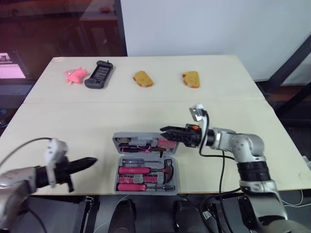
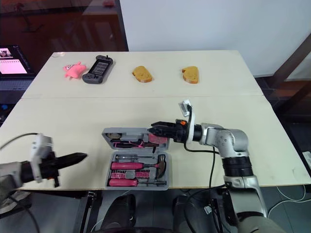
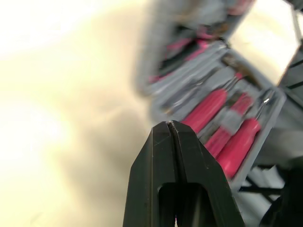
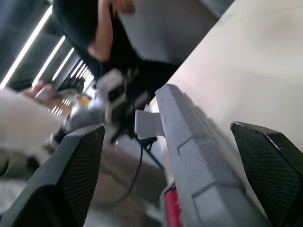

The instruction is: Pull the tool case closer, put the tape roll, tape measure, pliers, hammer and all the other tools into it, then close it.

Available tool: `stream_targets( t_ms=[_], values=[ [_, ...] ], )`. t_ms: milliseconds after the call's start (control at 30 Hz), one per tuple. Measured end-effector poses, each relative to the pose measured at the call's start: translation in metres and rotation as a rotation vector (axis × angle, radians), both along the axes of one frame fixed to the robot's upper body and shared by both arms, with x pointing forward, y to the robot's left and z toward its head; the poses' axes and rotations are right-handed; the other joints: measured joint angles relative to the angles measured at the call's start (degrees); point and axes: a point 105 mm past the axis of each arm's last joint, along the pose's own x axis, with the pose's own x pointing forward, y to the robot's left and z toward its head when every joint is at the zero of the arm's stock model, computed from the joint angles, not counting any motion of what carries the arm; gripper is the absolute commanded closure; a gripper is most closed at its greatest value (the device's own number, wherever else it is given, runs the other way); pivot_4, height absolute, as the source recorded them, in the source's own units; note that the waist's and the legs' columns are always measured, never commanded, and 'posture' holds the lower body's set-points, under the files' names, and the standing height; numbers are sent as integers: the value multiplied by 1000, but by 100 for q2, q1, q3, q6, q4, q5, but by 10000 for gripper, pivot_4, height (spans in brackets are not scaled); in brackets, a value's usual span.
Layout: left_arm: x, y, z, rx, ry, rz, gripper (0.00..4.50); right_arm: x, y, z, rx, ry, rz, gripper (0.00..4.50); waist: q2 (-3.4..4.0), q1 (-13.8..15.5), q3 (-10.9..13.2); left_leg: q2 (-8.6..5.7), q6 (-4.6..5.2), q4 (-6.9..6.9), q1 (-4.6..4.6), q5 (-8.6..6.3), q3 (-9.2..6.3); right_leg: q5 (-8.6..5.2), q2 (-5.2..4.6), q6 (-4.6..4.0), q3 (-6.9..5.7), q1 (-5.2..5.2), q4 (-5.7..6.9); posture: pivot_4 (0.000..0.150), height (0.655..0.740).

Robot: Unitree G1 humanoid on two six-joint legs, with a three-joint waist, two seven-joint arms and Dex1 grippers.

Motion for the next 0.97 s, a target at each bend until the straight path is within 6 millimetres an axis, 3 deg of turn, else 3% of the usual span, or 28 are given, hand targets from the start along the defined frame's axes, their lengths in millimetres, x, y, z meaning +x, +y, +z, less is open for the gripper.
stream_targets(
  t_ms=[167, 267, 433, 667, 967],
  values=[
    [12, 15, 13, 57, -87, 9, 45000, -50, -8, -6, -111, -63, 133, 273, -9, 52, 5, 0, -1, 0, -2, -1, 1, 0, -1, -3, -1, 3, -10, 1500, 7207],
    [22, 15, 17, 100, -140, 3, 45000, -63, -13, -4, -155, -113, 144, 273, -11, 18, 7, 0, -1, 1, -2, -1, 1, 5, -1, -8, -1, 1, -10, 1500, 7207],
    [28, 15, 14, 175, -171, -10, 45000, -57, -38, 4, -265, -250, 19, 273, -19, 1, 8, 0, -1, -10, -1, 0, 2, 4, -1, -7, -1, -5, -12, 1500, 7207],
    [33, 22, 14, 235, -183, -26, 45000, -35, -94, 11, -552, -515, -236, 273, -32, 32, 10, 0, -1, -10, -1, 0, 5, 4, -1, -7, -1, -2, -16, 1500, 7207],
    [41, 38, 15, 293, -237, 31, 45000, -41, -124, 8, -634, -633, -317, 273, -34, 12, 11, 0, 0, -10, 2, 0, 7, 5, -1, -5, -1, 1, -14, 1500, 7207]
  ],
)
